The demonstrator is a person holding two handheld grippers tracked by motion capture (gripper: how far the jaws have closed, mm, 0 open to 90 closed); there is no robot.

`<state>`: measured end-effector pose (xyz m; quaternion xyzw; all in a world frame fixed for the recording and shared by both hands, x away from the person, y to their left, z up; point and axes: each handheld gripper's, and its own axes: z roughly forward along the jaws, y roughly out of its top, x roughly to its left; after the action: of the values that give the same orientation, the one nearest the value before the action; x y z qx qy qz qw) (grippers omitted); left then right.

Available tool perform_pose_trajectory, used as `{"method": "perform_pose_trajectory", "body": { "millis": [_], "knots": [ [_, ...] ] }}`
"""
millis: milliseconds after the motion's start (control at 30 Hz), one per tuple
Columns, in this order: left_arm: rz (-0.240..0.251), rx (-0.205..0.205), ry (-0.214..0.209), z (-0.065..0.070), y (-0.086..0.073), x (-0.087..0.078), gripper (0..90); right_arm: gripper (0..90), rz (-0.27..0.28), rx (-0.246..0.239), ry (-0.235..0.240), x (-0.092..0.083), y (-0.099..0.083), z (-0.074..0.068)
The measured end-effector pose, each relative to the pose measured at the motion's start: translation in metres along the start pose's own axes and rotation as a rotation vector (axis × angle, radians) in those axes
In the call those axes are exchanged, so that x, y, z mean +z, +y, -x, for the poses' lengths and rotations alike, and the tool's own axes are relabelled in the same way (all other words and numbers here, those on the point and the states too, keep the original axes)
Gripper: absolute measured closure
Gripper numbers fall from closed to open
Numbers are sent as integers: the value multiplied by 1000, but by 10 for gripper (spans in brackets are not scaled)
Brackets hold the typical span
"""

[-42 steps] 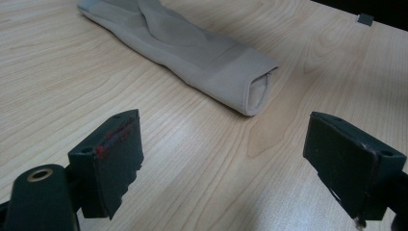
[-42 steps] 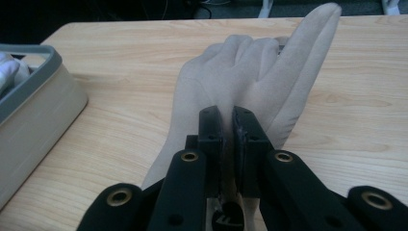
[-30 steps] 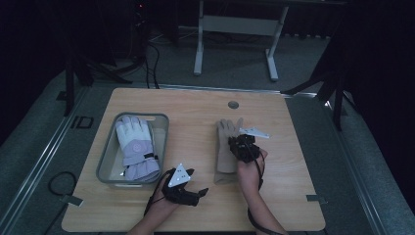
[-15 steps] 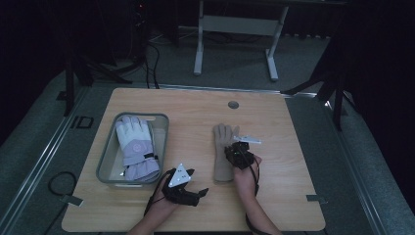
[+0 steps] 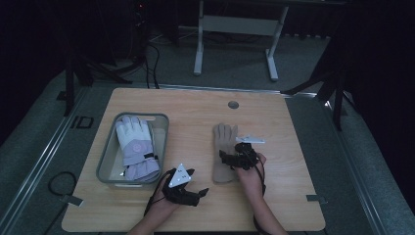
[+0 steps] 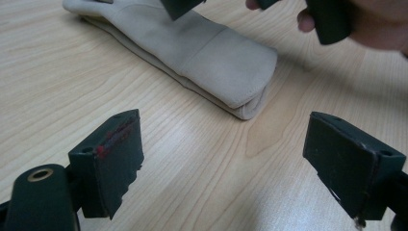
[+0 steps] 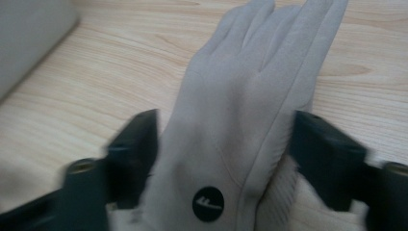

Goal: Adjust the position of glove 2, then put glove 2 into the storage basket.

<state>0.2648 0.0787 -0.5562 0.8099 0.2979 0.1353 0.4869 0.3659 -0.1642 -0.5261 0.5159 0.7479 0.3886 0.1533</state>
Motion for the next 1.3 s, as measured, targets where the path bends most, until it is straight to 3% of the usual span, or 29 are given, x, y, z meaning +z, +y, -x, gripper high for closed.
{"method": "perform_pose_trajectory", "body": {
  "millis": [67, 100, 133, 200, 300, 333, 367, 400, 467, 533, 633, 800, 867, 900, 933, 967, 1067, 1133, 1300],
  "knots": [
    [-3, 6, 0, 1, 1, 0, 140, 165, 3, 12, 26, -2, 0, 4],
    [-7, 14, -5, 2, 2, 1, 139, 135, 0, 26, 63, -6, 2, 12],
    [-7, 14, -5, 2, 2, 1, 139, 135, 0, 26, 63, -6, 2, 12],
    [-7, 12, -17, 4, 3, 3, 139, 138, 6, -26, 88, -11, 5, 21],
    [-9, 45, -12, 6, 6, 3, 139, 144, 20, -88, 137, -16, 5, 29],
    [-9, 45, -12, 6, 6, 3, 139, 144, 20, -88, 137, -16, 5, 29],
    [-4, 56, -15, 7, 8, 3, 139, 147, 27, -136, 144, -20, 5, 32],
    [-4, 56, -15, 7, 8, 3, 140, 147, 27, -136, 144, -20, 5, 32],
    [0, 66, -28, 6, 12, 4, 140, 146, 31, -144, 203, -27, 5, 38],
    [13, 68, -33, 6, 14, 4, 144, 146, 29, -149, 213, -30, 5, 40],
    [24, 60, -68, 6, 22, 6, 146, 138, 19, -101, 234, -40, 10, 49],
    [-31, 30, -79, 6, 32, 12, 146, 106, 24, -112, 247, -44, 15, 50],
    [-39, 54, -80, 7, 36, 16, 146, 129, 19, -115, 229, -42, 17, 51],
    [-66, 101, -69, 9, 39, 21, 146, 149, 22, -114, 219, -39, 19, 52],
    [-66, 101, -69, 9, 39, 21, 150, 171, 21, -108, 220, -37, 21, 53],
    [-91, 137, -87, 11, 43, 26, 153, 173, 18, -98, 227, -35, 23, 55],
    [-114, 168, -104, 13, 45, 32, 198, 239, 10, -92, 223, -29, 28, 56],
    [-126, 219, -110, 16, 49, 38, 218, 267, 4, -80, 228, -22, 34, 58],
    [-167, 265, -134, 17, 56, 46, 311, 307, -8, -55, 213, -10, 45, 61]
  ]
}}
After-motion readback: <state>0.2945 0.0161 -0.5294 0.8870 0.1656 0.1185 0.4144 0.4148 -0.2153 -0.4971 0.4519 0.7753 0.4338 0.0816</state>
